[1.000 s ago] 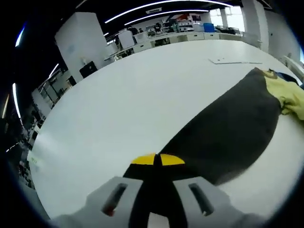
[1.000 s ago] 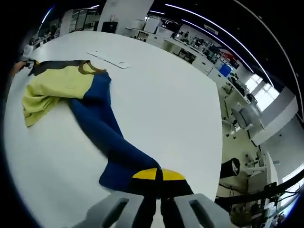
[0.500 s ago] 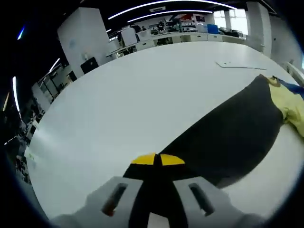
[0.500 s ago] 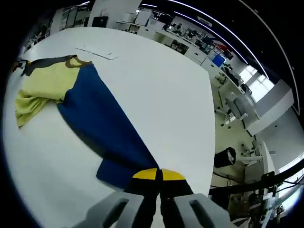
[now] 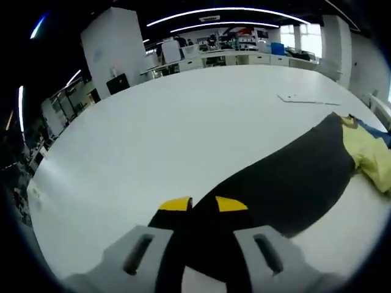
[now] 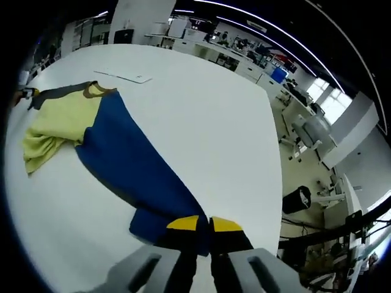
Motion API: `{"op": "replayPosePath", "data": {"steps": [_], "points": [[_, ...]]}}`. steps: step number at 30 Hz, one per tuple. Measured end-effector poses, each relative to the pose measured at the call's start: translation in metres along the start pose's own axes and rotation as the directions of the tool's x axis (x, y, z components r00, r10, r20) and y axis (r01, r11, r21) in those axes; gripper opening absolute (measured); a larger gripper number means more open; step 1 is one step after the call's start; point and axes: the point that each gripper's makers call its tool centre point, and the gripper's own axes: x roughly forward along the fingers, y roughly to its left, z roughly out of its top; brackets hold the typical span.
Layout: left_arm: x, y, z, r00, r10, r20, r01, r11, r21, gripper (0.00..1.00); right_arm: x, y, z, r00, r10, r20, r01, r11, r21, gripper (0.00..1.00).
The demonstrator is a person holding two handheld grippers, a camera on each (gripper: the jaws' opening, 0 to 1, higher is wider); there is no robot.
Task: Fold the garment on the visible template until the final outline fits inside the template.
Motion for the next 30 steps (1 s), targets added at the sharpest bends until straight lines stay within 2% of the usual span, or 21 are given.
{"op": "replayPosePath", "data": {"steps": [3, 5, 6, 8, 10, 12, 16, 18, 20, 21, 25, 28, 30], "points": [[-0.010, -0.008, 0.007, 0.998, -0.035, 0.045, 0.036, 0.999, -0.017, 0.26, -0.003, 0.008, 0.006, 0.999, 0.027, 0.040, -0.028, 0.999, 0.030, 0.27], [-0.016, -0.010, 0.008, 0.998, -0.043, 0.052, 0.044, 0.999, -0.017, 0.32, -0.004, 0.015, 0.010, 0.996, 0.058, 0.066, -0.062, 0.996, 0.063, 0.36], [-0.018, -0.011, 0.010, 0.997, -0.048, 0.063, 0.049, 0.999, -0.014, 0.36, -0.005, 0.021, 0.012, 0.994, 0.081, 0.079, -0.089, 0.991, 0.103, 0.41], [-0.024, -0.016, 0.011, 0.995, -0.059, 0.075, 0.060, 0.998, 0.000, 0.45, -0.007, 0.031, 0.016, 0.986, 0.126, 0.106, -0.139, 0.982, 0.126, 0.56], [-0.030, -0.024, 0.012, 0.993, -0.088, 0.083, 0.088, 0.996, 0.006, 0.54, -0.009, 0.040, 0.018, 0.981, 0.155, 0.117, -0.171, 0.976, 0.138, 0.65], [-0.036, -0.031, 0.014, 0.990, -0.104, 0.092, 0.100, 0.994, 0.041, 0.61, -0.012, 0.047, 0.020, 0.978, 0.168, 0.125, -0.183, 0.976, 0.122, 0.69], [-0.047, -0.050, 0.018, 0.981, -0.160, 0.112, 0.154, 0.986, 0.058, 0.71, -0.017, 0.062, 0.023, 0.970, 0.204, 0.132, -0.217, 0.971, 0.098, 0.78], [-0.054, -0.062, 0.023, 0.971, -0.195, 0.139, 0.186, 0.979, 0.080, 0.76, -0.020, 0.075, 0.028, 0.961, 0.231, 0.152, -0.246, 0.965, 0.088, 0.83], [-0.061, -0.072, 0.024, 0.964, -0.219, 0.152, 0.207, 0.974, 0.091, 0.80, -0.021, 0.081, 0.030, 0.959, 0.233, 0.159, -0.248, 0.966, 0.079, 0.89], [-0.064, -0.079, 0.025, 0.955, -0.245, 0.164, 0.231, 0.968, 0.102, 0.82, -0.021, 0.086, 0.031, 0.957, 0.242, 0.162, -0.255, 0.965, 0.065, 0.91], [-0.073, -0.097, 0.022, 0.940, -0.291, 0.177, 0.278, 0.956, 0.097, 0.90, -0.022, 0.105, 0.034, 0.944, 0.286, 0.167, -0.297, 0.954, 0.043, 0.94], [-0.085, -0.114, 0.020, 0.920, -0.345, 0.187, 0.328, 0.937, 0.115, 0.97, -0.028, 0.122, 0.043, 0.926, 0.318, 0.203, -0.327, 0.945, 0.010, 0.96], [-0.090, -0.119, 0.019, 0.915, -0.357, 0.189, 0.338, 0.933, 0.124, 0.99, -0.032, 0.130, 0.046, 0.917, 0.336, 0.215, -0.343, 0.939, -0.001, 0.96]]}}
